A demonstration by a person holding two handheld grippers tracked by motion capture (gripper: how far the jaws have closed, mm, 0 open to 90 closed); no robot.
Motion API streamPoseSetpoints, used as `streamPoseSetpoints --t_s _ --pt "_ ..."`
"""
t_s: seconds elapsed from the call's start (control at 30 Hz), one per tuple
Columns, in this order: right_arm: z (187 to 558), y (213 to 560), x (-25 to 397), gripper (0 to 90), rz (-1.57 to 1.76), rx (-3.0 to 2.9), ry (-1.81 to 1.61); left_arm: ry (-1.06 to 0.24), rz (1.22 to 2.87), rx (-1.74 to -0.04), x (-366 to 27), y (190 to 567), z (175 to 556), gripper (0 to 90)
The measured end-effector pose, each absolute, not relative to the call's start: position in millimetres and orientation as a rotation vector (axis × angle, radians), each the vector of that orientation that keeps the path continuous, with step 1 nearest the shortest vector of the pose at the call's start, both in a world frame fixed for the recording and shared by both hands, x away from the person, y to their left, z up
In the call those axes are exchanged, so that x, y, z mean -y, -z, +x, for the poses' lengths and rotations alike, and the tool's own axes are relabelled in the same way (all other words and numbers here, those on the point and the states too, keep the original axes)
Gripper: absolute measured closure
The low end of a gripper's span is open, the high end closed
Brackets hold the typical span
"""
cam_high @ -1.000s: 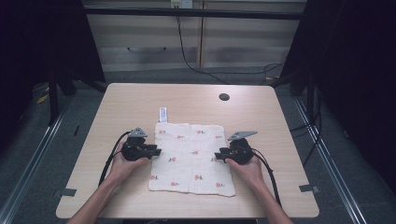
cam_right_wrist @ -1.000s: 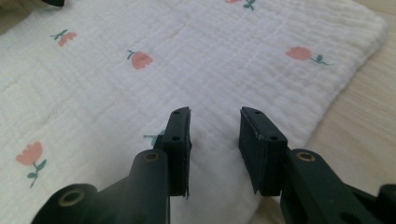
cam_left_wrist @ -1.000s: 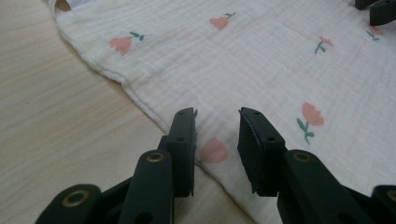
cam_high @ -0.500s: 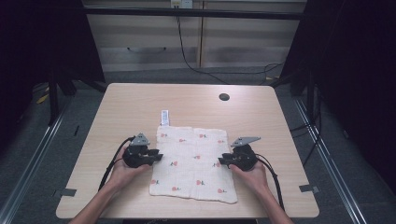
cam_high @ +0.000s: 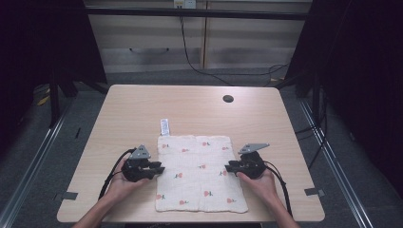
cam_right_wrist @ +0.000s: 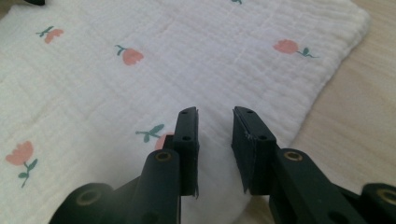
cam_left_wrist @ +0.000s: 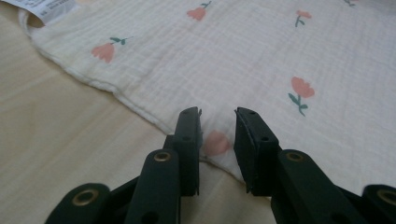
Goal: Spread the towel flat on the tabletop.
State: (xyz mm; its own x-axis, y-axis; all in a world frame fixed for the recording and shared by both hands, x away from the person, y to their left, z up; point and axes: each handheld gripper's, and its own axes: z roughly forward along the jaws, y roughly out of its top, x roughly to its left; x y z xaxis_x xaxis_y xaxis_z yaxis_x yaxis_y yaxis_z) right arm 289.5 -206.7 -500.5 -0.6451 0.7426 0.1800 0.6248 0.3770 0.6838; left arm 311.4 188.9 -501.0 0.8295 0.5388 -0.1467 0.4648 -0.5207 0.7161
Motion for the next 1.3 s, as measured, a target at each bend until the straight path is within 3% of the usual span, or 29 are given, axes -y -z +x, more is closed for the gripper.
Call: streamPoseSetpoints --t_s 0.5,0.57,0.97,1.3 --pt "278.5 498.8 207.0 70.0 1.252 -2.5 -1.125 -0.084 2.21 -0.709 -186.7 496.1 304.9 67.8" --pt "285.9 495.0 208.7 64.4 1.262 -2.467 -1.171 -0.101 2.185 -0.719 -184.3 494.8 311.3 67.7" --pt "364.0 489.6 217.2 63.0 1.301 -2.348 -1.177 -0.092 2.184 -0.749 -183.8 501.9 319.4 66.8" --pt "389.5 501.1 212.8 61.3 1.332 -2.367 -1.124 -0.097 2.176 -0.738 -184.9 503.1 318.9 66.9"
